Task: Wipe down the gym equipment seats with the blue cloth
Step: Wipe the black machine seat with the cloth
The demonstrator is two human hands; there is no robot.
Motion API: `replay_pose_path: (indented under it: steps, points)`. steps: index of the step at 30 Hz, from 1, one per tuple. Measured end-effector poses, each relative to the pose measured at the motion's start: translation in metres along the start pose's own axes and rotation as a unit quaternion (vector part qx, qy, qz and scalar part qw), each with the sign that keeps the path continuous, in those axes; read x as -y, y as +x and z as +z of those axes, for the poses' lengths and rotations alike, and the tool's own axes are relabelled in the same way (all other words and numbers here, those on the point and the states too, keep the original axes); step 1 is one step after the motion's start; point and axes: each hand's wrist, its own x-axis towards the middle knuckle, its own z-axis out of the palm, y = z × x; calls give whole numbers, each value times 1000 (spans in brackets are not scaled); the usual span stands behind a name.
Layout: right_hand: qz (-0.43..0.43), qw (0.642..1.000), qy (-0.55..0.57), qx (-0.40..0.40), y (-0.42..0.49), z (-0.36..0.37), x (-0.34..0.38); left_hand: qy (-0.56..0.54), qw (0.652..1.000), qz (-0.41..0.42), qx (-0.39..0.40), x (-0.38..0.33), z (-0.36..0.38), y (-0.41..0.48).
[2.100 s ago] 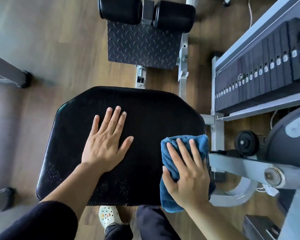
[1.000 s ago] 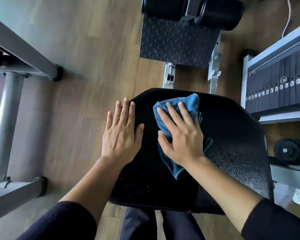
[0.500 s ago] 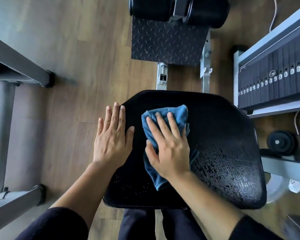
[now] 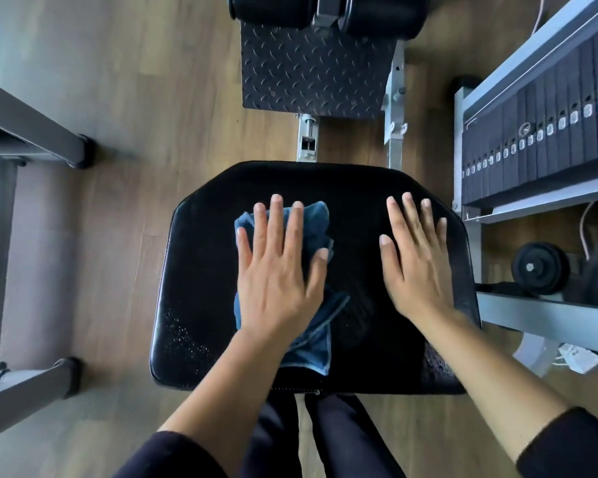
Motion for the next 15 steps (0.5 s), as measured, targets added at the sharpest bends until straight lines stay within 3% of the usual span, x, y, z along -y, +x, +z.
replay_pose_path:
  steps: [4,8,10,15]
  points:
    - [-14,997,-64,40,-3,4,-15,90,996,7,-12,-8,13,-6]
    - [-18,997,-69,34,-2,6,-13,114,985,129,-25,13,15,6]
    - [-22,997,-65,36,-2,6,-15,117,981,148,-50,23,16,24]
    - [-24,998,-46,34,-1,5,-17,95,990,16,-99,6,23,40]
